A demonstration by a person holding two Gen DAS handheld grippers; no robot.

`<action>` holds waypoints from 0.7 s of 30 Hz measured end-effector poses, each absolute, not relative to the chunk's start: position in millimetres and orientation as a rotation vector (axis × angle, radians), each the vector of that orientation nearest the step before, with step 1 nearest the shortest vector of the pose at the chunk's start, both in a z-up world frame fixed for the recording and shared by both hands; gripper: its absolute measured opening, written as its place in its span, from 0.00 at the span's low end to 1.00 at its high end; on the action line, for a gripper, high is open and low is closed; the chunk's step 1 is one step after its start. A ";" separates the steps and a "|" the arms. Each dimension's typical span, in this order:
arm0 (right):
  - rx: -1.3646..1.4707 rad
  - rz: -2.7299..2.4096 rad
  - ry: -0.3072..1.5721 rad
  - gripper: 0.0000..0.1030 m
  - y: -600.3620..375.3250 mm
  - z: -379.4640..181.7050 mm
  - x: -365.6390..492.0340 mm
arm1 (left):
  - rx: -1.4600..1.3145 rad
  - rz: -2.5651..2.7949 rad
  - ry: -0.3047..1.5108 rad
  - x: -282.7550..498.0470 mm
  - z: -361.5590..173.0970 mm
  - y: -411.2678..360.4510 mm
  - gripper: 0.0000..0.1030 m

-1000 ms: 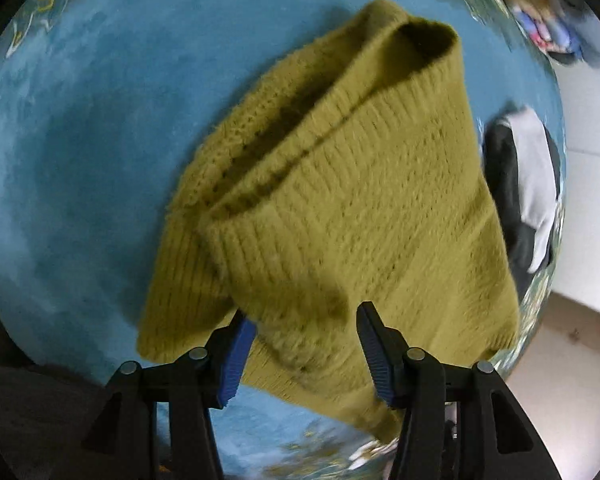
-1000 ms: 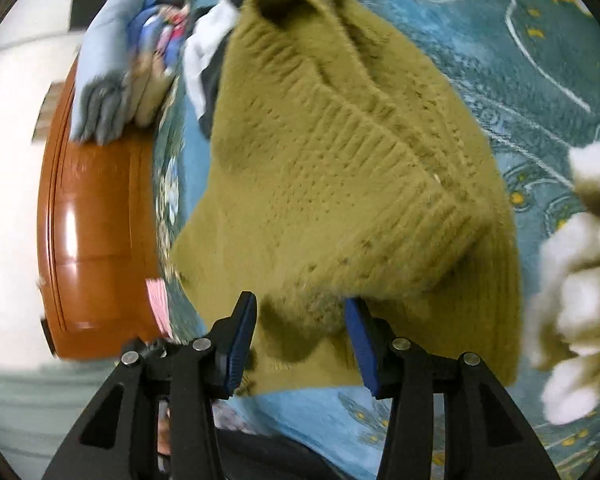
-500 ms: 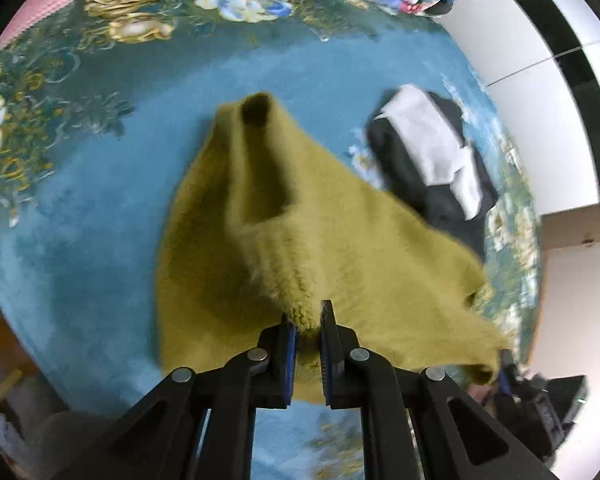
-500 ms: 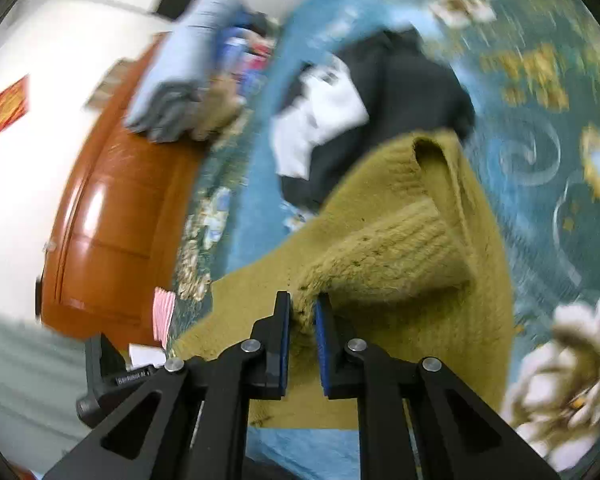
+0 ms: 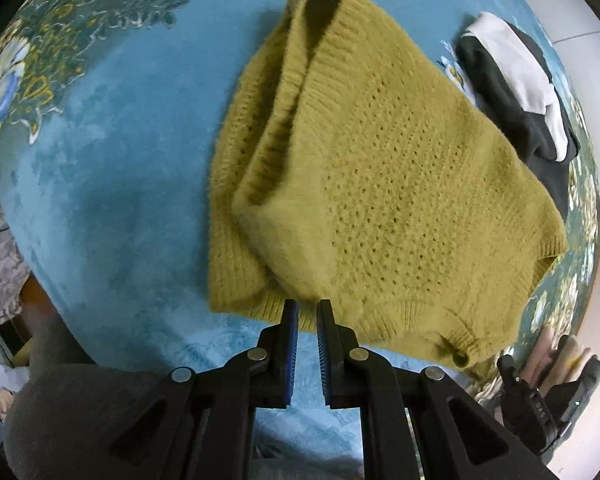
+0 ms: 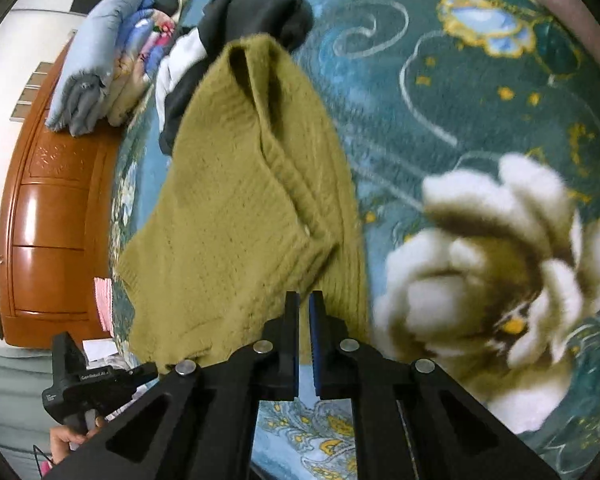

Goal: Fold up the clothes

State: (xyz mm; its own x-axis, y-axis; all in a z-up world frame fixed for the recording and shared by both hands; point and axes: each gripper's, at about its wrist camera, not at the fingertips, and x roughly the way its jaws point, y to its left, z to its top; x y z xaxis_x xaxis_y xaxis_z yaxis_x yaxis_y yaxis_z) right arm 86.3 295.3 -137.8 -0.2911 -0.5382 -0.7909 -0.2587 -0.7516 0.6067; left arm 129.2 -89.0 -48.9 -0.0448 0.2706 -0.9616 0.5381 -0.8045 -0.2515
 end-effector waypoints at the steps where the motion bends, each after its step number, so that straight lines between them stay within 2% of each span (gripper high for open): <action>1: 1.734 -2.172 -1.004 0.06 298.9 -136.5 86.8 | 2.016 -1.958 0.866 131.2 -42.9 -88.2 0.11; 3: 1.723 -2.188 -1.030 0.24 308.6 -138.8 86.5 | 2.009 -1.987 0.847 136.5 -31.7 -89.5 0.13; 4: 1.718 -2.188 -1.059 0.49 315.6 -140.4 87.1 | 2.004 -2.014 0.830 141.0 -27.2 -94.6 0.15; 5: 1.714 -2.189 -1.098 0.71 320.0 -143.8 87.6 | 1.996 -2.045 0.815 143.5 -21.7 -95.8 0.25; 6: 1.702 -2.182 -1.135 0.73 323.9 -146.9 87.5 | 1.983 -2.078 0.802 144.2 -15.4 -93.1 0.39; 8: 1.657 -2.143 -1.195 0.73 328.2 -152.6 84.3 | 1.974 -2.146 0.781 146.8 -7.5 -82.7 0.44; 14: 1.625 -2.108 -1.192 0.73 308.7 -158.3 64.2 | 1.974 -2.342 0.660 117.8 -7.6 -48.6 0.45; 18: 1.593 -2.061 -1.292 0.72 314.3 -165.0 62.8 | 2.001 -2.417 0.601 84.8 -38.8 -28.1 0.45; 20: 1.582 -2.053 -1.328 0.62 319.0 -168.3 64.6 | 2.052 -2.419 0.601 78.6 -55.7 -12.3 0.45; 21: 1.582 -2.048 -1.341 0.61 319.9 -169.5 65.0 | 2.080 -2.417 0.601 78.1 -63.1 -5.6 0.45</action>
State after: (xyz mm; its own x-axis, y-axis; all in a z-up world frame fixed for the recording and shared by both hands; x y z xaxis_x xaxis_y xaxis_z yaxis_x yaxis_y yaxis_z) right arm 65.0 319.9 -169.5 -0.3925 -0.6513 -0.6494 -0.3347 -0.5565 0.7604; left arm 78.1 -5.6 -63.1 -0.1753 0.3132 -0.9334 0.1601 -0.9264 -0.3409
